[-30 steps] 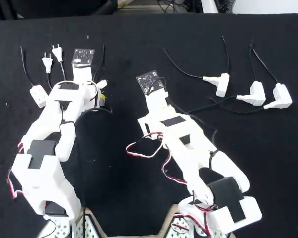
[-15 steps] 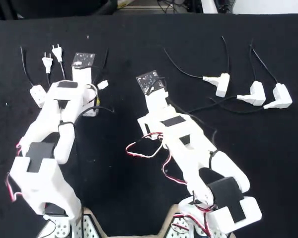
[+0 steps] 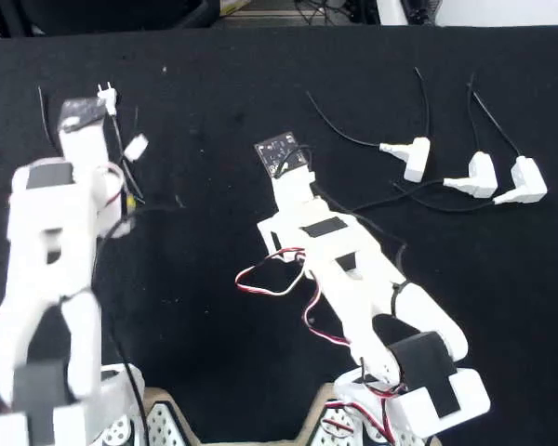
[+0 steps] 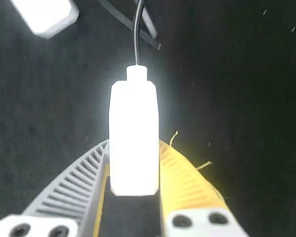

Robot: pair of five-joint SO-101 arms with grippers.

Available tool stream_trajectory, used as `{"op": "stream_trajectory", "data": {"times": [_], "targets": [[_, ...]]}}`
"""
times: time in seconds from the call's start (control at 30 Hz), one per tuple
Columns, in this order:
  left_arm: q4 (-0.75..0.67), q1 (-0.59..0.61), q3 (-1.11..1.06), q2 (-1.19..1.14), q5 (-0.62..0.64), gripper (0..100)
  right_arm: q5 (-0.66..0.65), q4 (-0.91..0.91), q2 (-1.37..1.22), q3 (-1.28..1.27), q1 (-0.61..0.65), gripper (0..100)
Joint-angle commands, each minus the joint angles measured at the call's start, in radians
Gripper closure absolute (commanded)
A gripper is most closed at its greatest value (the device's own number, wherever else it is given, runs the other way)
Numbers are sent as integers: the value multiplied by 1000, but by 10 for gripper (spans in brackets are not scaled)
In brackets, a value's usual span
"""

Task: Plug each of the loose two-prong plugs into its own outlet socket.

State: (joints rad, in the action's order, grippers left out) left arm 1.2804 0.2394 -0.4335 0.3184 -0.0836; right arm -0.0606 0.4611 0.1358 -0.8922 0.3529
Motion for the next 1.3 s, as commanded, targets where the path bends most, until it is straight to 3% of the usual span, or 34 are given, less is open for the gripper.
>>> {"op": "stream_trajectory", "data": {"times": [0.0,0.27,0.4,0.67,0.87,0.97,1.13,1.27], "targets": [[-28,12,-202,262,-9,970,-2,-21,48,4,9,776],[-361,-12,-645,514,-74,970,-2,-20,50,4,-55,776],[-437,-71,-776,523,-107,970,-2,-20,50,4,-66,776],[-439,-61,-816,537,-107,757,-2,-20,50,4,-64,776],[-298,25,-622,537,-109,783,-2,-20,50,5,-64,776],[-238,87,-558,535,-178,784,-2,-20,50,5,-64,776],[-233,229,-559,523,-321,784,-2,-20,50,5,-64,776],[-279,257,-657,534,-368,784,-2,-20,50,5,-64,776]]}}
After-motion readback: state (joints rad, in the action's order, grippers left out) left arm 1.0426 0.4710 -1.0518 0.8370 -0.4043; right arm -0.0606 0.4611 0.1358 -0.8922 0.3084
